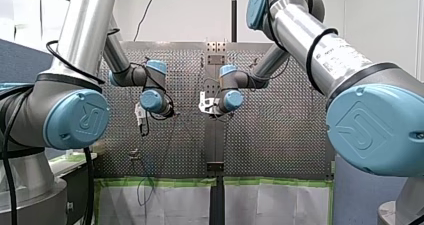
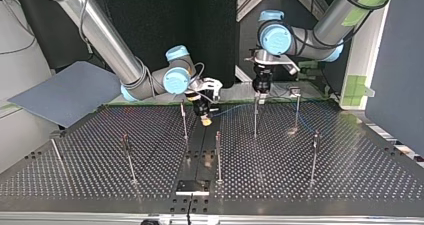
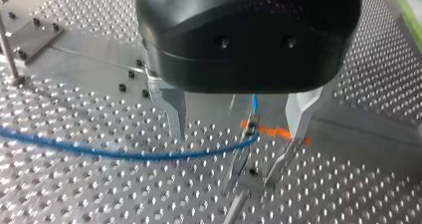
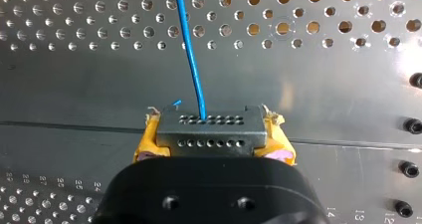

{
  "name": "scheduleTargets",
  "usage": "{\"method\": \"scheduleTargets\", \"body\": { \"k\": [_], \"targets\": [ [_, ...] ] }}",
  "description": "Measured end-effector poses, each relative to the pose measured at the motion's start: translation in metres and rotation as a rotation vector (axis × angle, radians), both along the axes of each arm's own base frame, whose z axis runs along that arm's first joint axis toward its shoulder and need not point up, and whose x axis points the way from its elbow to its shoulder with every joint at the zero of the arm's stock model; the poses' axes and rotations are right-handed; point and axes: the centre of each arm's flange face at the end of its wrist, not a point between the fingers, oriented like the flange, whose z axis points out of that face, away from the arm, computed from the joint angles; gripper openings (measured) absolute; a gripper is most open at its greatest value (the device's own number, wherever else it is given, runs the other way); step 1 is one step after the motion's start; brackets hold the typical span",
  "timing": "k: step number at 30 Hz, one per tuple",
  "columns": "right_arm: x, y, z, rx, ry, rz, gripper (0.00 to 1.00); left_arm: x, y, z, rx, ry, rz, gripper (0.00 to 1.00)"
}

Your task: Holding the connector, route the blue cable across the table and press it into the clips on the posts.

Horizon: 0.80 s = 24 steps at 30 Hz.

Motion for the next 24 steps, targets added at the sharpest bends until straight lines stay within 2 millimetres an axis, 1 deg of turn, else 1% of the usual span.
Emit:
{"method": "scheduleTargets", "body": {
  "k": [5, 12, 14, 18, 24],
  "targets": [
    [-0.001, -0.001, 0.0, -0.001, -0.001, -0.002, 0.0, -0.002, -0.01, 0.001, -0.007, 0.0, -0.042, 1.0],
    [-0.001, -0.002, 0.0, -0.001, -0.003, -0.004, 0.0, 0.0, -0.016, 0.005, -0.012, -0.008, -0.055, 1.0],
    [-0.001, -0.002, 0.0, -0.001, -0.003, -0.004, 0.0, 0.001, -0.021, 0.007, -0.013, -0.005, -0.06, 1.0],
    [-0.001, -0.002, 0.0, -0.001, -0.005, -0.005, 0.0, 0.005, -0.034, 0.004, -0.009, 0.015, -0.077, 1.0],
    [-0.001, -0.002, 0.001, 0.002, -0.008, -0.001, 0.0, 0.013, -0.064, -0.006, 0.0, 0.029, -0.088, 1.0]
  ]
}}
